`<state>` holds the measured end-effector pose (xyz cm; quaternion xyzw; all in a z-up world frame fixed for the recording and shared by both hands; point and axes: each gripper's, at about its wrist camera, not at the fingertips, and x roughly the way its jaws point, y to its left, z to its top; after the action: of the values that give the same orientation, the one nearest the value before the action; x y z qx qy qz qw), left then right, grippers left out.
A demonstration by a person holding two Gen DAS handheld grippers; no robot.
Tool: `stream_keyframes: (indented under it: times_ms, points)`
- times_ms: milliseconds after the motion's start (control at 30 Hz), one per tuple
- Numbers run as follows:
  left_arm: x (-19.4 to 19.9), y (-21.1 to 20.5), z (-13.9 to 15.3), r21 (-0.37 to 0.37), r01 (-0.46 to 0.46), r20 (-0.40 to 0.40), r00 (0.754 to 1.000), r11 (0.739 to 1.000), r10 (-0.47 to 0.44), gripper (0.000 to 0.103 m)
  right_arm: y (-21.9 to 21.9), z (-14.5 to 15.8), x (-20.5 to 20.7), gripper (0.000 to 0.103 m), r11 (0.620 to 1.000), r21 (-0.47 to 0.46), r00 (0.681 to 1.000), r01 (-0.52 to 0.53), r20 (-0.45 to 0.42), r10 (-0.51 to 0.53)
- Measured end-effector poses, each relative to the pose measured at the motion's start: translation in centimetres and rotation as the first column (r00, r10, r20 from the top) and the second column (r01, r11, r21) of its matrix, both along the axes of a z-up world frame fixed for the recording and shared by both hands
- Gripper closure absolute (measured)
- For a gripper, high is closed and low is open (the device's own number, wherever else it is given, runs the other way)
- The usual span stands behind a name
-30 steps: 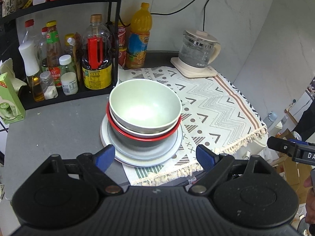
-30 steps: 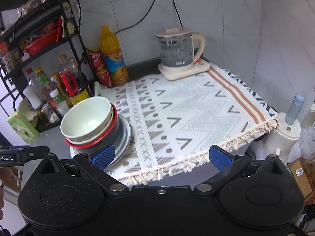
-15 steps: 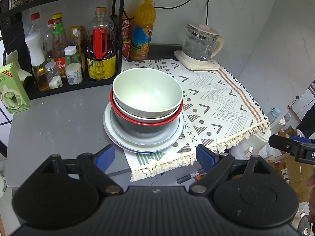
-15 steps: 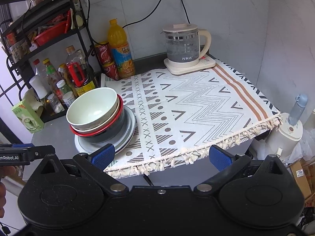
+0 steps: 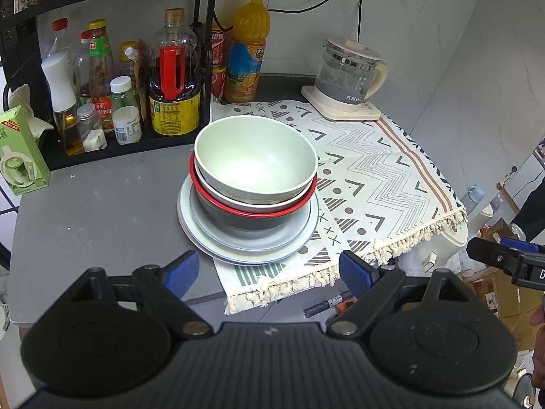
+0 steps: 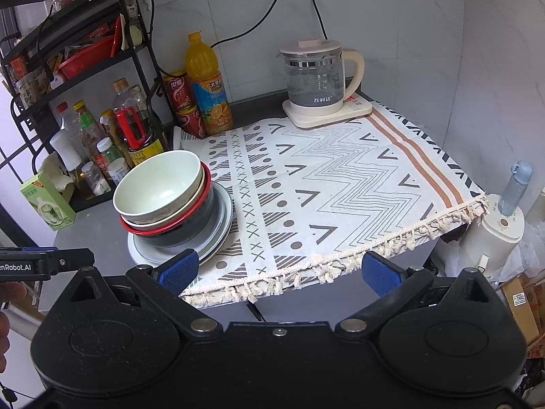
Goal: Organize plates and bowls
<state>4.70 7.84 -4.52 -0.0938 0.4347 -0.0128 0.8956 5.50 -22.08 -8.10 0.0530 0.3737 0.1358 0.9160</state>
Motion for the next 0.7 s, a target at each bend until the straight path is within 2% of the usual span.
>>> stream_keyframes:
  times_ms: [700]
  points:
    - [-0.20, 0.13, 0.13, 0.003, -0.016, 0.013, 1.000, 1.000, 0.016, 0.015, 0.54, 0.03, -0.06, 0.000, 1.000, -0.007, 1.000, -0.008, 0.010, 0.008]
